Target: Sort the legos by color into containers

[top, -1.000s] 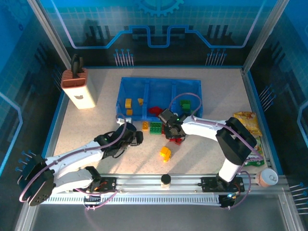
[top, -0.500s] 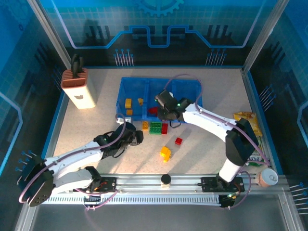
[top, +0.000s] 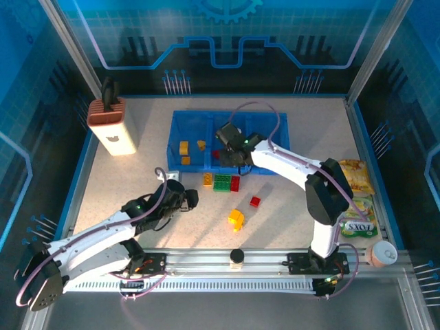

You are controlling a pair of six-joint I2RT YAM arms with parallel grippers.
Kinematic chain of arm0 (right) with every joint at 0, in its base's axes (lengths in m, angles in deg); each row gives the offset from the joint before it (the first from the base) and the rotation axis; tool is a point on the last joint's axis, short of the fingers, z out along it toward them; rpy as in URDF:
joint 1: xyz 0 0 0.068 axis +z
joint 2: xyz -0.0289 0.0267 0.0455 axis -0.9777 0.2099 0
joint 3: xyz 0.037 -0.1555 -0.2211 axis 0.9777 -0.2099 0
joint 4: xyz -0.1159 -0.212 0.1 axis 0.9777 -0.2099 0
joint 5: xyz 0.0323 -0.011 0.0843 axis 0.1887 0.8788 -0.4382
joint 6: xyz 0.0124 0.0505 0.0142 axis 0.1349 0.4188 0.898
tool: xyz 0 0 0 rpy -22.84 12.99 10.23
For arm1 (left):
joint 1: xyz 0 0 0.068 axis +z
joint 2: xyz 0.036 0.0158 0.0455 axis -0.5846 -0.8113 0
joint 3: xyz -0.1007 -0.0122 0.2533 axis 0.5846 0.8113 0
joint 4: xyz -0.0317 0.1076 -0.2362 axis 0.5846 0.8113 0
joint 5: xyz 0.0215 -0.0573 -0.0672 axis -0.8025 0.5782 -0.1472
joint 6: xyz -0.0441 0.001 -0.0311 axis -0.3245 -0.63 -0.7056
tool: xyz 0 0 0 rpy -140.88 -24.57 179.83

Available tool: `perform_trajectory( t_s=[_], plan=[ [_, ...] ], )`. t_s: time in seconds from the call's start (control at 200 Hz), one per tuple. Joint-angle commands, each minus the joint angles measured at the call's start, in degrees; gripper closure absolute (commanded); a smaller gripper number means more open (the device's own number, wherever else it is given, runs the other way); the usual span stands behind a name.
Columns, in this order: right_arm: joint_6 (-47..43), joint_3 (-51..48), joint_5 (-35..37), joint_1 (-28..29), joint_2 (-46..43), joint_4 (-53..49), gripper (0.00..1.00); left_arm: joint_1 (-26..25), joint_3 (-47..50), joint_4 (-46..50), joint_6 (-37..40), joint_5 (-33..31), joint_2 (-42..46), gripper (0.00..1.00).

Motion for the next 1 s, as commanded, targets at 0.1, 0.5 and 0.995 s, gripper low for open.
perform_trajectory(
  t_s=[0.1, 0.5, 0.995],
  plan=[
    [5.05, -10.65, 0.11, 2.39, -6.79, 3.50, 0.45, 0.57, 0.57, -2.30, -0.44, 0.89, -2.21, 0.30],
    [7.85, -15.93, -5.04, 1.43, -1.58, 9.68, 0.47, 0.71, 0.81, -1.73, -0.61, 1.27, -1.63, 0.30],
    [9.93, -17.99, -5.00, 0.48, 1.32, 10.10, 0.56, 1.45, 2.06, -1.12, -0.70, 0.85, 0.66, 0.30]
  ],
)
